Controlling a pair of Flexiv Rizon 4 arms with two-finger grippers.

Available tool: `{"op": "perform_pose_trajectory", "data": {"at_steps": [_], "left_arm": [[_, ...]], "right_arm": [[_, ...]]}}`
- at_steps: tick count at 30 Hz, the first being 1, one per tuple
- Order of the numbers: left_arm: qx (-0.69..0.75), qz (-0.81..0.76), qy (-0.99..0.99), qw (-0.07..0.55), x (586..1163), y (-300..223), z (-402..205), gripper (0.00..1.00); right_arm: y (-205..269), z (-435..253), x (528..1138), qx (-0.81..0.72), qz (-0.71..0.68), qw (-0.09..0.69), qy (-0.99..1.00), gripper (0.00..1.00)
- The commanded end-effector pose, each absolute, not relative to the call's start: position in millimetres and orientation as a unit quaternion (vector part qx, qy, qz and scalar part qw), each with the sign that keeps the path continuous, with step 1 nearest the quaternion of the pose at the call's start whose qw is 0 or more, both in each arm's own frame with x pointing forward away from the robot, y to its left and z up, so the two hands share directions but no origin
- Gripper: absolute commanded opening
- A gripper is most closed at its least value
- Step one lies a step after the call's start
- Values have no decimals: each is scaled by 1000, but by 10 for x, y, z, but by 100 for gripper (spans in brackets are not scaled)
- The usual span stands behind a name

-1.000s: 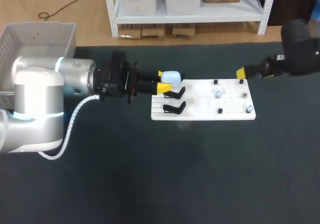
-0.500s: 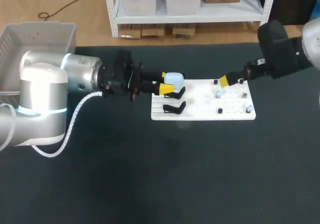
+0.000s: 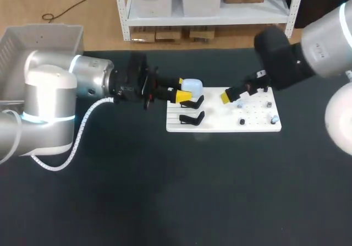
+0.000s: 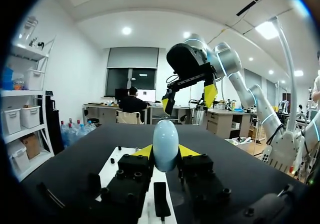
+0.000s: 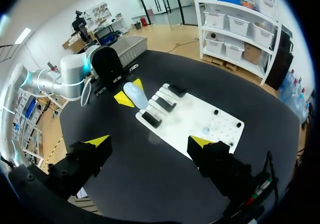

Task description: Pick up each earbud case from the left stands, insert the matching earbuds, close the lid, and place the case in the box.

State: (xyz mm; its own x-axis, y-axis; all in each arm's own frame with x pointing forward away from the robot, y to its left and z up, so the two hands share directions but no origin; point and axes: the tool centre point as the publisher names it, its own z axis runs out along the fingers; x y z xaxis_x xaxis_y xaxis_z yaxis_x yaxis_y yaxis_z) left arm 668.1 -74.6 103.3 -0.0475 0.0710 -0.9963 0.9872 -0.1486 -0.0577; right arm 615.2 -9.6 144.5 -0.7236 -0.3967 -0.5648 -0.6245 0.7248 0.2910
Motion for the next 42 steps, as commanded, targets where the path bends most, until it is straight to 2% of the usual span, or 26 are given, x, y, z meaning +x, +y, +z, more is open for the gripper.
{"op": "perform_pose_trajectory", "data": {"at_steps": [1,17,42], "left_arm": [[538,-530,492,433,6680,-744,1043,0],[538,-523,496,438,6685,-727,1037,0],[538,-523,496,438,6685,-727,1037,0]], "right_arm": [[19,1419,6185,-281,224,240,902,100],[327,1349,6318,-286,225,226,904,100],[528,1239,6612,-282,203,214,913,100]]}}
